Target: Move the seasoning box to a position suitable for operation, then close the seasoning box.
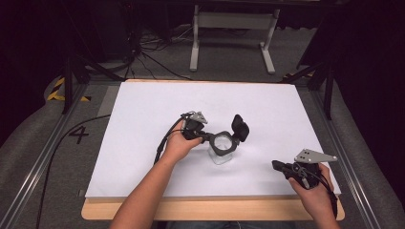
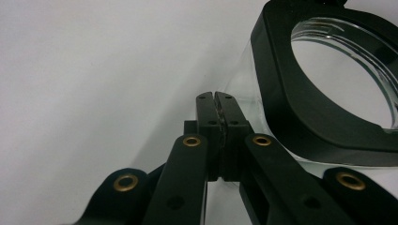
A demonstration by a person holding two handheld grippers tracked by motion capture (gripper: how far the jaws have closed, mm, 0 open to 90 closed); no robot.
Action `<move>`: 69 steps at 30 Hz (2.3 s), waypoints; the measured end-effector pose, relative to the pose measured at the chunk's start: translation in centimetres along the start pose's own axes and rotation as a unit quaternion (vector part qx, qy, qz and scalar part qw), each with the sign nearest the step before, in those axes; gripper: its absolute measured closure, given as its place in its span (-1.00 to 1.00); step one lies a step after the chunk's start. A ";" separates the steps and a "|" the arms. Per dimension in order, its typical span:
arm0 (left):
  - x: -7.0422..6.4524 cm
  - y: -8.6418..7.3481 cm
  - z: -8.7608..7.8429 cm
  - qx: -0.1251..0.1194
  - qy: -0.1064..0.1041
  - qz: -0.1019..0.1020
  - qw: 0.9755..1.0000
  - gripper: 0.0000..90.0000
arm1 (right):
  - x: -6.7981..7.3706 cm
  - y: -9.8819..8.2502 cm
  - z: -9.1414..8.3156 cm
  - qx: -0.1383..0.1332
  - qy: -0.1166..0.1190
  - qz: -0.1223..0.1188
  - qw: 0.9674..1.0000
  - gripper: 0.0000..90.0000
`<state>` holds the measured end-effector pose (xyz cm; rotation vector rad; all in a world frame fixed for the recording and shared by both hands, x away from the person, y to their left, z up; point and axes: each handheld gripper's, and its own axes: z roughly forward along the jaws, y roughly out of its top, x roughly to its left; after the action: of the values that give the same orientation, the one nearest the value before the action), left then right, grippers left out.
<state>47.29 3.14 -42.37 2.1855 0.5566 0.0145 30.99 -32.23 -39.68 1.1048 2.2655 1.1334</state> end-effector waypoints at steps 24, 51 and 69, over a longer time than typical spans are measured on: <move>-2.9 -1.8 -2.3 0.051 -0.016 -0.010 0.998 0.99 | 0.7 2.0 2.2 -0.003 0.037 -0.028 0.999 1.00; -6.1 -1.8 -2.4 0.113 -0.047 0.037 0.992 0.97 | 0.9 3.0 3.3 -0.004 0.054 -0.042 0.998 1.00; -8.6 -1.1 -5.2 0.088 -0.103 0.059 0.989 0.96 | 0.1 7.2 3.0 -0.022 0.086 -0.048 0.995 1.00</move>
<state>38.07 4.24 -38.34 2.3537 0.3214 -0.2034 36.26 -28.04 -35.78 0.9014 2.3818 1.2764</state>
